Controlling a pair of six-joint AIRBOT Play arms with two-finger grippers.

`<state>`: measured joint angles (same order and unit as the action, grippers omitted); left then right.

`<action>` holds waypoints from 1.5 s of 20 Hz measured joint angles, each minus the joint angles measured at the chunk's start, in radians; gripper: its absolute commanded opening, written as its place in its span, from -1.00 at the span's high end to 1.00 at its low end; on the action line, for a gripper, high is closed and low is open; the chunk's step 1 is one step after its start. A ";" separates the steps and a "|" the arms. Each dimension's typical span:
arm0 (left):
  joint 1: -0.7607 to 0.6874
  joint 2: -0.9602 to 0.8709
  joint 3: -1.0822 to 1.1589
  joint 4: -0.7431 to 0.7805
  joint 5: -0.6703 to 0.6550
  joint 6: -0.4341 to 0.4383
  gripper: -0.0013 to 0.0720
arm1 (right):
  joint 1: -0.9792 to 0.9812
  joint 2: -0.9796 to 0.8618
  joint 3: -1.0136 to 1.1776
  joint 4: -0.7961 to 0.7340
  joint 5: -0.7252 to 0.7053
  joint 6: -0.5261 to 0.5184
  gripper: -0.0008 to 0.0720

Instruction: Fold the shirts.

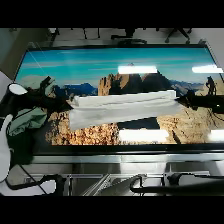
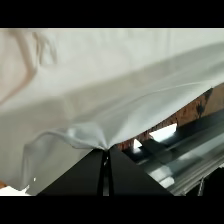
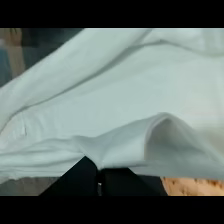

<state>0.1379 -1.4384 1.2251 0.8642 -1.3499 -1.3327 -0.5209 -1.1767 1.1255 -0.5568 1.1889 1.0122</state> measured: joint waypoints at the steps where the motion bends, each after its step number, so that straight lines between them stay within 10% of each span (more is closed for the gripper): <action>1: -0.015 -0.062 0.049 -0.002 0.018 -0.003 0.91 | 0.000 -0.054 0.027 0.044 -0.015 -0.034 0.65; 6: -0.081 -0.318 0.235 -0.010 0.080 -0.002 0.77 | 0.000 -0.267 0.101 0.143 -0.065 -0.130 0.66; 8: -0.106 -0.391 0.309 -0.018 0.074 0.002 -0.89 | 0.000 -0.300 0.126 0.155 -0.083 -0.154 0.15; 10: -0.127 -0.442 0.387 -0.021 0.037 0.004 -0.94 | 0.000 -0.315 0.166 0.151 -0.092 -0.183 -0.31; 12: -0.135 -0.468 0.463 -0.024 0.011 -0.005 -0.94 | 0.000 -0.322 0.210 0.111 -0.100 -0.198 -0.80; 22: -0.039 -0.489 0.784 -0.016 -0.140 -0.147 -0.94 | 0.003 -0.389 0.287 -0.017 -0.092 -0.214 -0.80; 25: -0.036 -0.476 0.805 -0.018 -0.163 -0.164 -0.48 | 0.022 -0.412 0.290 -0.015 -0.071 -0.215 -0.78; 26: -0.042 -0.474 0.809 -0.018 -0.163 -0.169 -0.26 | 0.034 -0.421 0.290 -0.015 -0.065 -0.217 -0.67; 28: -0.066 -0.473 0.813 -0.018 -0.171 -0.172 0.80 | 0.060 -0.436 0.290 -0.027 -0.061 -0.213 0.56; 30: -0.105 -0.474 0.808 -0.021 -0.169 -0.172 0.91 | 0.086 -0.446 0.299 -0.044 -0.029 -0.198 0.93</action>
<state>0.0334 -1.9121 2.0327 0.8429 -1.5188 -1.5047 -0.4347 -1.6230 1.4250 -0.6006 1.1595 0.8143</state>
